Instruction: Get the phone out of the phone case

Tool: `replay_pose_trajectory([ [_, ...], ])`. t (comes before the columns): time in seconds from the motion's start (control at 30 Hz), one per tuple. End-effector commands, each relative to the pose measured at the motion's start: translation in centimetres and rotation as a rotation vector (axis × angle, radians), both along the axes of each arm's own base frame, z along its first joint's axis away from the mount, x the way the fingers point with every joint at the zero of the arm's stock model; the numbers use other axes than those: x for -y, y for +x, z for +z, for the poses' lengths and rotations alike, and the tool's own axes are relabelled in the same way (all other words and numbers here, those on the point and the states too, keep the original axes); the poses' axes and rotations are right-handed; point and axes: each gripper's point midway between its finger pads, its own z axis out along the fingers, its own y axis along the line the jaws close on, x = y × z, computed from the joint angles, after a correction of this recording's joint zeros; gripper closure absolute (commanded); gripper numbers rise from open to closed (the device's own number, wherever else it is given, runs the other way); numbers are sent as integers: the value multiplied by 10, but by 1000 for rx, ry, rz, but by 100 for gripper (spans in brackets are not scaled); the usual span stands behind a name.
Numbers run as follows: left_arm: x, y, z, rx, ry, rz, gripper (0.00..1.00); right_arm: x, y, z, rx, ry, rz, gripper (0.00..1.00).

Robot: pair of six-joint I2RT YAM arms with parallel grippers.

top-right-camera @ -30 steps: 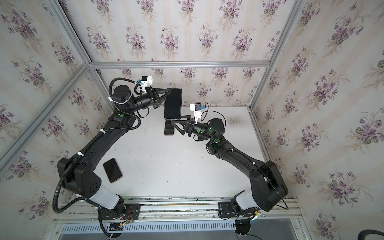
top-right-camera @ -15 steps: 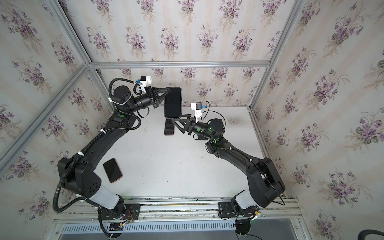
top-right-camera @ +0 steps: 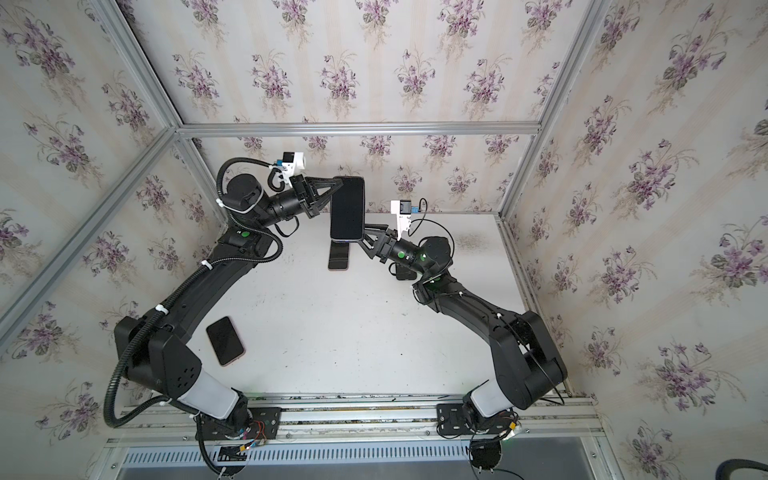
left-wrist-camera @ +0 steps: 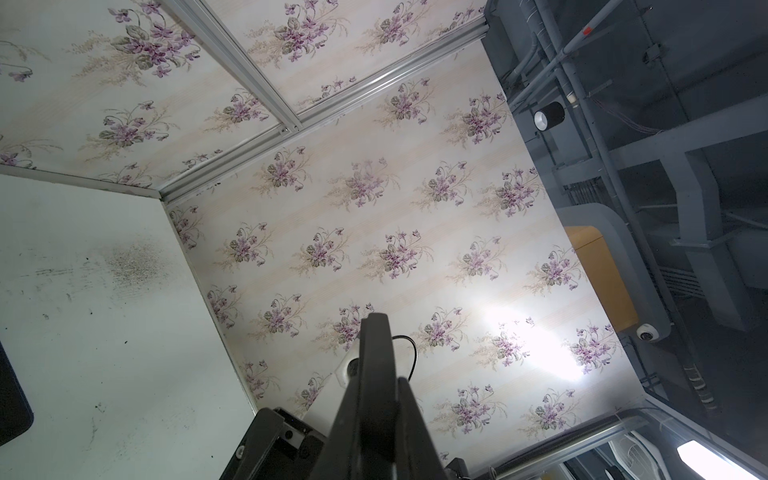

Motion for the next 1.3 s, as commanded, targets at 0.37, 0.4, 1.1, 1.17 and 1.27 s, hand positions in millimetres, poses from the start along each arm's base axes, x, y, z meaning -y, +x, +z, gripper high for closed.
replay_pose_trajectory([
  [0.37, -1, 5, -5, 23, 1, 23, 100, 1, -12, -2, -32, 2, 51, 45],
  [0.4, -1, 8, -9, 15, 5, 30, 100, 1, -13, -4, -38, -4, 58, 47],
  [1.1, 4, 32, -122, -98, 103, 126, 74, 1, -6, -69, -296, -152, 44, 98],
  [1.17, 6, 35, -137, -123, 123, 130, 64, 1, -5, -77, -328, -172, 43, 99],
  [1.27, 10, 39, -159, -161, 165, 144, 50, 3, -3, -87, -367, -187, 30, 100],
])
